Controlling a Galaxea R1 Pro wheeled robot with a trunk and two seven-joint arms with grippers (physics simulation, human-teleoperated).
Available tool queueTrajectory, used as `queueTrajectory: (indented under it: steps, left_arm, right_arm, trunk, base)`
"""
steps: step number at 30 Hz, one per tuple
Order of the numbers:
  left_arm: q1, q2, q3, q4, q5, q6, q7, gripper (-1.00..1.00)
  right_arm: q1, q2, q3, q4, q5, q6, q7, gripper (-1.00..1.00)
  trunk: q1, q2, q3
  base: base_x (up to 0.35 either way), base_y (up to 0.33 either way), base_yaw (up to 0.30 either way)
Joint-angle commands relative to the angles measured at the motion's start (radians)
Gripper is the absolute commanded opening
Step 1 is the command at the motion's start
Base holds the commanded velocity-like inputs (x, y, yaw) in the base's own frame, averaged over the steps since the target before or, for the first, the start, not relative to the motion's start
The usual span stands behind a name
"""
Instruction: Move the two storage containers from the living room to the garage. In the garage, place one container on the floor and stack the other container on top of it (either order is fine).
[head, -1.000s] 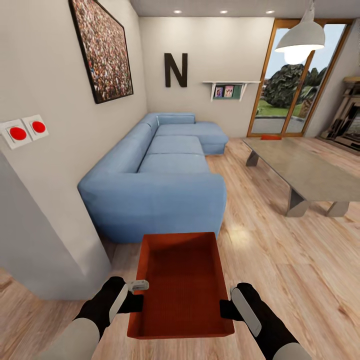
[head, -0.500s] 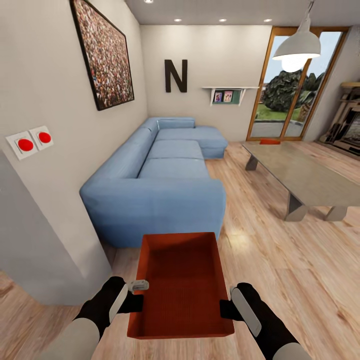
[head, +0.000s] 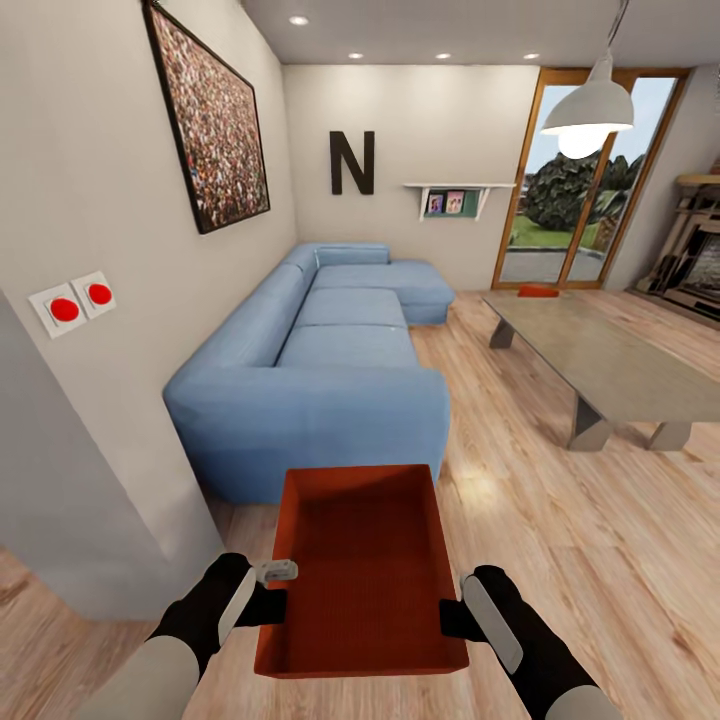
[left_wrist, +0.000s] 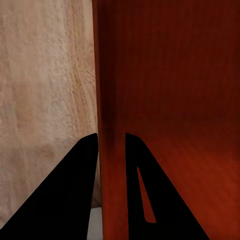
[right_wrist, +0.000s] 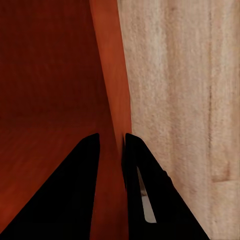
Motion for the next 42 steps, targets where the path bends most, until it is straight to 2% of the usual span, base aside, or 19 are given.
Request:
queueTrajectory:
  steps: [1,42]
  left_arm:
    - [0.000,0.001,-0.002,-0.002,0.008,0.005,0.006,-1.00]
    - [0.000,0.001,-0.002,-0.002,0.008,0.005,0.006,-1.00]
  right_arm:
    - [-0.001,0.000,-0.002,-0.002,-0.019,-0.005,-0.007,-1.00]
    - [-0.001,0.001,-0.002,-0.002,-0.019,-0.005,-0.006,-1.00]
  trunk:
    - [-0.004,0.007,0.003]
    - [-0.161,0.294,0.175]
  base:
    - [0.000,0.000,0.000]
    - [0.000,0.000,0.000]
